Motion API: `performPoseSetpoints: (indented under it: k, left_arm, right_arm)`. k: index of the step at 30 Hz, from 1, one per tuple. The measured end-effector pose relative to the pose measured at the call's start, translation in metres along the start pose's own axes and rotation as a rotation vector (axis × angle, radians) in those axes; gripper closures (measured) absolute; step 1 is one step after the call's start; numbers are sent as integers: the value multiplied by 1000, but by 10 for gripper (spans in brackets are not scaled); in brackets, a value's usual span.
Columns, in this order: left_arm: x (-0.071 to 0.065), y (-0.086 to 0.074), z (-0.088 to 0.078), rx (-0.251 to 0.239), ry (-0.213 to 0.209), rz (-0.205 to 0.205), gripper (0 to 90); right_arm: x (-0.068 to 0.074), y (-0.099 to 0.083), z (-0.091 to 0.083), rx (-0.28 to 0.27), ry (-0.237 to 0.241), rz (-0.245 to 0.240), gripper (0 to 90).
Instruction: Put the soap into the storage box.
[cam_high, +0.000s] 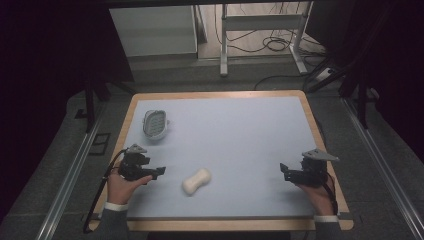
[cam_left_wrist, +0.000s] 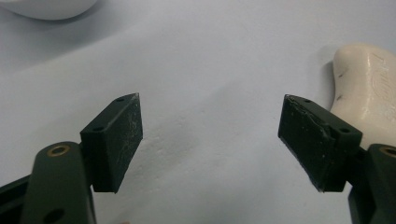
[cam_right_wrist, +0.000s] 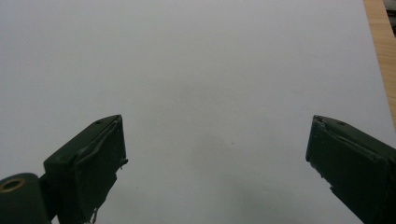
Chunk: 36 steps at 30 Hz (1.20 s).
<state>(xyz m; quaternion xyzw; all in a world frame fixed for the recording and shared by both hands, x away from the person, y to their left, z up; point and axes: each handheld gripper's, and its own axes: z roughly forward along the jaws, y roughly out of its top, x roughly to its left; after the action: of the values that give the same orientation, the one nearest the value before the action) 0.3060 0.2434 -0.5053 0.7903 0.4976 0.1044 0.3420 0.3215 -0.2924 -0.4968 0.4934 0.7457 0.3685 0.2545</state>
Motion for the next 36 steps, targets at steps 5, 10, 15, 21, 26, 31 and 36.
performPoseSetpoints:
  k: [5,10,15,21,26,31,36]
  left_arm:
    - [-3,3,-4,18,-4,-1,240]
    - [-6,5,-10,35,2,26,239]
    - [-9,15,-21,29,32,41,219]
    - [-21,28,-23,51,16,97,212]
    - [-27,30,-22,61,10,108,207]
    - [-31,32,-22,71,4,122,204]
    - [-36,36,-23,83,4,143,203]
  right_arm:
    - [0,-1,1,4,14,2,49]
    - [1,-2,-3,-3,6,-2,51]
    - [0,-1,-4,-7,3,-2,52]
    - [-2,-2,-4,-4,-6,0,52]
    - [-2,-3,-4,-2,-10,5,52]
    - [-3,-3,-4,0,-11,5,54]
    - [-4,-4,-4,4,-15,7,54]
